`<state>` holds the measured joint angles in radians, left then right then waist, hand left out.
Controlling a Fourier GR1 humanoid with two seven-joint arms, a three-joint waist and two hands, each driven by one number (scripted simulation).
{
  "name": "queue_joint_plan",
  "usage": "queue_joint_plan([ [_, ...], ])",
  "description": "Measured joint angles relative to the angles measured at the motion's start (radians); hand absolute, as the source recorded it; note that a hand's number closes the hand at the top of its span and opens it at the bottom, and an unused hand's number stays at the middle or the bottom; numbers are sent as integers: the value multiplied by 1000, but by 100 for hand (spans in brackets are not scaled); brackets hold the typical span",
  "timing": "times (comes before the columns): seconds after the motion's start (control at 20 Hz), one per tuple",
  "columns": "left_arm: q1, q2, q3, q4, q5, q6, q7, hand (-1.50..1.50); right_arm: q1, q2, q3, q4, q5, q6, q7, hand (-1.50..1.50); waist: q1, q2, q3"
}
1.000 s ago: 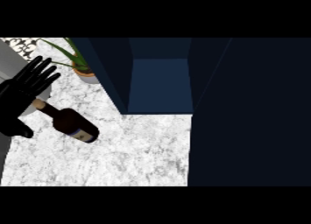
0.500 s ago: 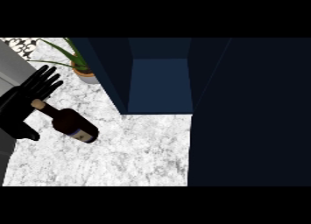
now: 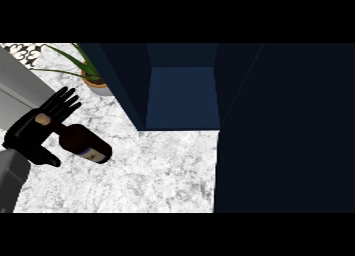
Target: Pick up the wine, place it into the cabinet and close the cabinet
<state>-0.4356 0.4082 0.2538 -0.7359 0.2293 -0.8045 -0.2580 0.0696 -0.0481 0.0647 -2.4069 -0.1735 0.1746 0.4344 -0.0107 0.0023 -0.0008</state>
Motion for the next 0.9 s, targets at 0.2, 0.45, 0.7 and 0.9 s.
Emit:
queue_joint_plan([
  [0.2,-41,5,-10,127,-57,11,-61,-150,-5,2,-9,10,4,-1,-7,-150,-3,2,0],
  [0.45,-81,4,-33,236,-120,34,-134,-150,12,5,-3,-3,11,5,-13,-150,-7,3,-1],
  [0.7,-92,-4,-60,310,-174,65,-203,-150,-9,-1,-13,3,8,6,-9,-150,-10,4,-1],
  [0.9,-86,-24,-82,346,-209,98,-254,-150,-5,-6,-27,8,-9,15,-15,-150,-10,4,-1],
])
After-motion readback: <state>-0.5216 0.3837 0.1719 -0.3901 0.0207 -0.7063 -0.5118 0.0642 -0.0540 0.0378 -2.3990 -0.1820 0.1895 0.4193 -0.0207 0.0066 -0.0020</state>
